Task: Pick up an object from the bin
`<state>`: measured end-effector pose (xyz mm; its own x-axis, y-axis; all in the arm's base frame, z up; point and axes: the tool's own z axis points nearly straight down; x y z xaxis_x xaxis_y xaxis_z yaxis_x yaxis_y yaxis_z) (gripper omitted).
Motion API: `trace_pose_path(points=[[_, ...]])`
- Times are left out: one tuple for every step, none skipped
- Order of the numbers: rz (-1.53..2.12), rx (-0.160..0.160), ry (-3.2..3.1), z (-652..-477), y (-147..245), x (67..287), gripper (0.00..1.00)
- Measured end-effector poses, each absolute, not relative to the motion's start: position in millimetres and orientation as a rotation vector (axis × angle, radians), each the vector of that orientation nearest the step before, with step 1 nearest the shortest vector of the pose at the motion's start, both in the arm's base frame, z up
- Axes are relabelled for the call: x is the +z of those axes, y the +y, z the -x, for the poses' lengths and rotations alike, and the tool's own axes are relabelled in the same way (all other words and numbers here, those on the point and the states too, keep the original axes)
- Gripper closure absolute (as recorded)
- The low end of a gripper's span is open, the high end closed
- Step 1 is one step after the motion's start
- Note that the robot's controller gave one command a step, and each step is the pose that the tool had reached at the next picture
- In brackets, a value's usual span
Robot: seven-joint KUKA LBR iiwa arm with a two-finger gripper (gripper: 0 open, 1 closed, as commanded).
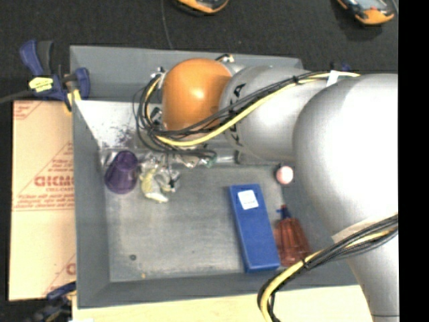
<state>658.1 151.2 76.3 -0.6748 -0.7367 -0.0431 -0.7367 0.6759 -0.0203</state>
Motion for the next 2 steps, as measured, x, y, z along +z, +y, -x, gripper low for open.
trace_pose_path(points=[[1.243, 0.0, 2.834, -657.9, 151.6, 76.8, 1.0], [1.24, 0.0, 2.844, -650.0, 149.5, 143.0, 1.0]])
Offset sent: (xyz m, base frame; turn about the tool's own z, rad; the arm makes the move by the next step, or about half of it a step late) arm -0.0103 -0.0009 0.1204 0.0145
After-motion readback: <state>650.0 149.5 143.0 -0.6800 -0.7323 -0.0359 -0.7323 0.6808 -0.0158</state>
